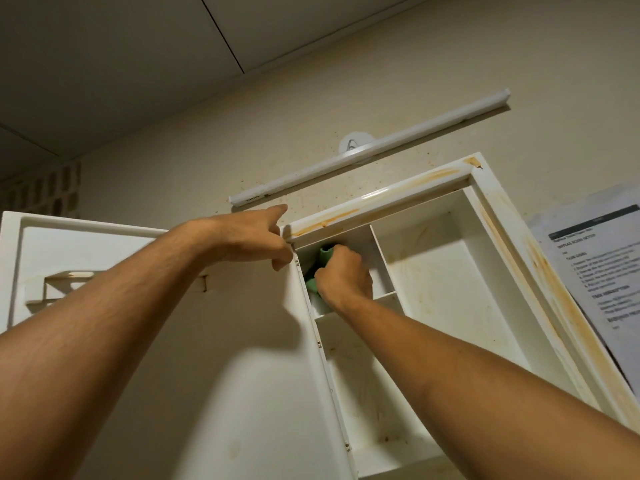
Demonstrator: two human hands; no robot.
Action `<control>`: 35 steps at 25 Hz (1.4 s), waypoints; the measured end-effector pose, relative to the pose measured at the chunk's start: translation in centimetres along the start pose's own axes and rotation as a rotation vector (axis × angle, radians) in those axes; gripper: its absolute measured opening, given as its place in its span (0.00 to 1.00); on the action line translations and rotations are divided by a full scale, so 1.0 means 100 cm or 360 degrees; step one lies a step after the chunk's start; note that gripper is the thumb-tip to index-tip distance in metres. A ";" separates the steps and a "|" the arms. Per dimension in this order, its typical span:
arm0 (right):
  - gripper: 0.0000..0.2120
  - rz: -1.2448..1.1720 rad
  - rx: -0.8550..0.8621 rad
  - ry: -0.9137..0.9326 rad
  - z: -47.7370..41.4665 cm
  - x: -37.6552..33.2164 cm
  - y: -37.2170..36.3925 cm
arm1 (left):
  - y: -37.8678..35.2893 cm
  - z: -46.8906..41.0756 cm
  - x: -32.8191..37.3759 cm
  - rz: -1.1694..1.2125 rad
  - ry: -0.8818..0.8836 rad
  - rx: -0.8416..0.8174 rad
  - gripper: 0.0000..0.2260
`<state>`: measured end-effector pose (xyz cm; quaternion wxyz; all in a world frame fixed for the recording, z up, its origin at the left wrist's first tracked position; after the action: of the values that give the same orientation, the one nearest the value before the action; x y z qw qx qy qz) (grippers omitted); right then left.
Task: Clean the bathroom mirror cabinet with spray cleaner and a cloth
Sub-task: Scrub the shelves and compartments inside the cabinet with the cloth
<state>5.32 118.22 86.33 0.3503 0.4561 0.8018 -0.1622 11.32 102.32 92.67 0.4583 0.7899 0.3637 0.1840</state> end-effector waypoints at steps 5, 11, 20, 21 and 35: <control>0.10 0.0230 -0.0372 0.0193 -0.007 -0.003 -0.026 | 0.001 -0.002 -0.001 -0.0025 -0.0003 -0.0020 0.53; 0.08 0.0544 -0.0546 0.0579 -0.013 -0.015 -0.039 | 0.002 -0.004 -0.002 0.0003 -0.0012 -0.0009 0.54; 0.08 0.0733 -0.0723 0.0583 -0.010 -0.006 -0.004 | 0.002 0.000 0.000 0.0095 -0.0007 -0.0007 0.54; 0.07 0.0428 -0.0571 0.0424 -0.016 -0.006 0.005 | 0.002 0.001 0.002 0.0090 -0.0008 -0.0006 0.54; 0.05 -0.0486 -0.0868 -0.0183 0.000 -0.002 -0.016 | 0.002 0.001 -0.002 0.0080 -0.0015 0.0016 0.44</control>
<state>4.02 117.25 86.38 0.4760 0.2099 0.8539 -0.0176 11.27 102.03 92.77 0.4513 0.8019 0.3424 0.1899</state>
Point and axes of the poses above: each hand's wrist, its own z-axis away from the middle knuckle, its own y-axis out of the back of the hand, x = y × z, the point moved 8 cm from there along -z, towards the middle knuckle, and after that the axes turned 5 degrees about -y, right-handed, at the moved point
